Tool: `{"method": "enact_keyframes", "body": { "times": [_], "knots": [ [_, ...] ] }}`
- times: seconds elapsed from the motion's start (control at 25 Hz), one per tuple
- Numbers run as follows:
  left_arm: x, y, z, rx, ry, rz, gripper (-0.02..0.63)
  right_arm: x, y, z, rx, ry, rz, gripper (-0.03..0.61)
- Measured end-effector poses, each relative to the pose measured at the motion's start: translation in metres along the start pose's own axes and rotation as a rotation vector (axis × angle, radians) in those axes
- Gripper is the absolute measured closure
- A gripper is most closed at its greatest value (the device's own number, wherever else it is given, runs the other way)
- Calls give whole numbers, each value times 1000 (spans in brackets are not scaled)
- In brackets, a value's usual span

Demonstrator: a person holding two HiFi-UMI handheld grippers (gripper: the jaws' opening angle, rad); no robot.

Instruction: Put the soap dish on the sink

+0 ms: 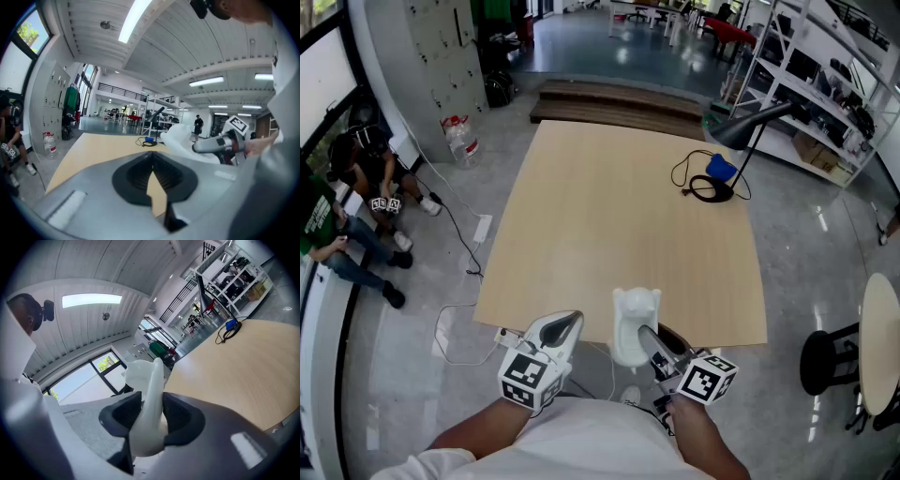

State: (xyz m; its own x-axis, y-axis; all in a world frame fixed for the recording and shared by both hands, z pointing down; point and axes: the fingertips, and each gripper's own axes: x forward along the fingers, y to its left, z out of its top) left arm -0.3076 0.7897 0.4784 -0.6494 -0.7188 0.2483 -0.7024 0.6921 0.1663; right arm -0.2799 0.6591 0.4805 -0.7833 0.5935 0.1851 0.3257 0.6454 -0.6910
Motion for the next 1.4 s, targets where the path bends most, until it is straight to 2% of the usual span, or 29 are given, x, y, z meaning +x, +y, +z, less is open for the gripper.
{"method": "enact_keyframes", "body": {
  "times": [0.44, 0.68, 1.0, 1.4],
  "knots": [
    [1, -2, 3, 5, 0, -6, 606, 1, 0, 1, -14, 19, 0, 434],
    [1, -3, 2, 1, -4, -8, 606, 1, 2, 1, 54, 18, 34, 434],
    [1, -3, 0, -8, -7, 0, 606, 2, 4, -5, 23, 50, 33, 434],
    [0, 3, 2, -14, -14, -4, 606, 8, 8, -4, -5, 41, 18, 434]
  ]
}}
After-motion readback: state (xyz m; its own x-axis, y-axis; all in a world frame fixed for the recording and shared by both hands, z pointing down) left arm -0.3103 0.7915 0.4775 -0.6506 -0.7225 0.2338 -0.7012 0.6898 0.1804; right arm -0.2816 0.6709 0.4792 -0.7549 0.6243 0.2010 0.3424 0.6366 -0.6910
